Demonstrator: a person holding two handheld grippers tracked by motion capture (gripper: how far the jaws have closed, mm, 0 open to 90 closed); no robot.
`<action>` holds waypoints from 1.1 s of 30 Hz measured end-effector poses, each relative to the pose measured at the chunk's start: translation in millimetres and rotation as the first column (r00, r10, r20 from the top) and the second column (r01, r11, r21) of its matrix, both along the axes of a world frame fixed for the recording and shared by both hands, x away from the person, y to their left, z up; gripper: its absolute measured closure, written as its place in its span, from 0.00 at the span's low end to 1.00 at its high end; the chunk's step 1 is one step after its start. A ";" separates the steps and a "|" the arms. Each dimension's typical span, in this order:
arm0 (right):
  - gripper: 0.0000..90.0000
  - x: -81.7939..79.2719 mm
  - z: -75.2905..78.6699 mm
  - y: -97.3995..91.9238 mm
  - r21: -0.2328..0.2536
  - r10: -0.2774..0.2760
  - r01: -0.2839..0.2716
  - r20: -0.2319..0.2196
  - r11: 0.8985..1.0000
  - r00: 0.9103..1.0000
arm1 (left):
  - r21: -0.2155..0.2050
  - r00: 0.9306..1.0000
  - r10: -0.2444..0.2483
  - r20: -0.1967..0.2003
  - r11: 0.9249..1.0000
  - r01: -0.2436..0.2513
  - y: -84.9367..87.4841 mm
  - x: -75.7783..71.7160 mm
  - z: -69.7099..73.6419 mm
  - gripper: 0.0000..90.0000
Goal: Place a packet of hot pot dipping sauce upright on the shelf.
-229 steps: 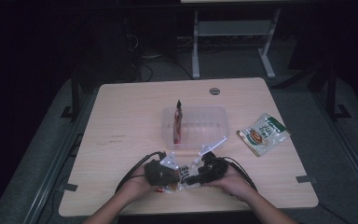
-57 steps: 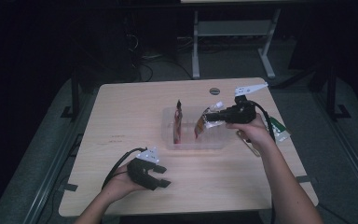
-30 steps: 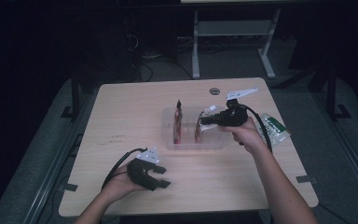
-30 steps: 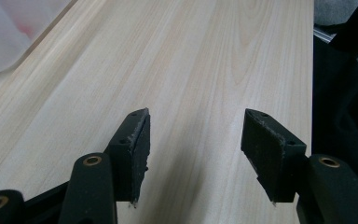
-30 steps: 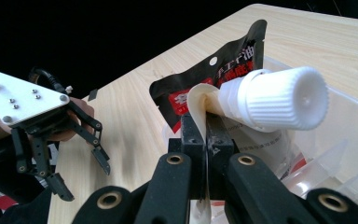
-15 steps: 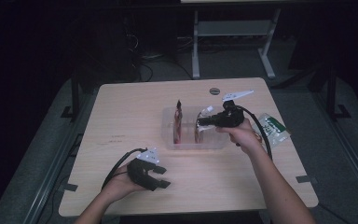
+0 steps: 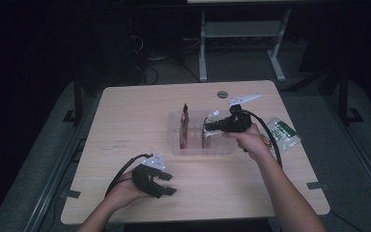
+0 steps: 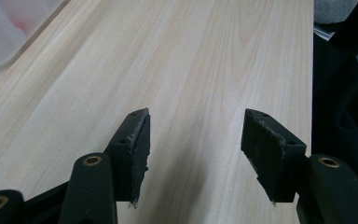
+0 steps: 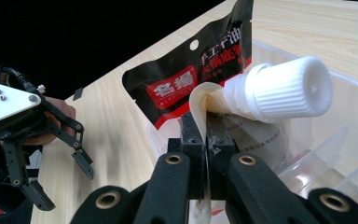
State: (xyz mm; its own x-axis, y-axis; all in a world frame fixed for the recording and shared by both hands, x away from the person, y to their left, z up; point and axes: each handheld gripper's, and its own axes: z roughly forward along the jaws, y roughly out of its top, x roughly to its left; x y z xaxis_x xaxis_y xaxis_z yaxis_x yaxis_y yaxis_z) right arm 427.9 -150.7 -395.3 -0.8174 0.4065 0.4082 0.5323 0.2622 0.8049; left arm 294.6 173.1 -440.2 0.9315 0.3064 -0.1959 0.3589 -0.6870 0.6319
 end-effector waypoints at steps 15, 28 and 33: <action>0.69 -3.3 5.1 -2.9 -0.024 -0.030 0.031 0.030 0.999 0.999 | 0.000 1.000 0.004 -0.003 1.000 -0.004 0.6 -0.7 -0.1 0.46; 0.32 -24.5 28.1 -17.2 -0.147 -0.053 0.072 0.124 0.986 0.991 | 0.000 1.000 0.001 0.001 1.000 -0.001 0.5 -1.0 0.7 0.46; 0.32 -27.9 32.2 -31.1 -0.162 -0.075 0.098 0.141 0.982 0.987 | 0.001 1.000 0.001 0.002 1.000 -0.001 0.6 -1.1 0.9 0.46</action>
State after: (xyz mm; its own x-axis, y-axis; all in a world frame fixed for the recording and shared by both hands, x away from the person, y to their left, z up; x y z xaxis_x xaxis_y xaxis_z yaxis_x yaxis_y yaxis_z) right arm 400.0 -181.7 -363.0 -0.8187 0.5315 0.2172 0.4492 0.3573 0.8189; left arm 293.6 173.7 -439.3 0.9317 0.3071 -0.1939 0.3581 -0.6874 0.6318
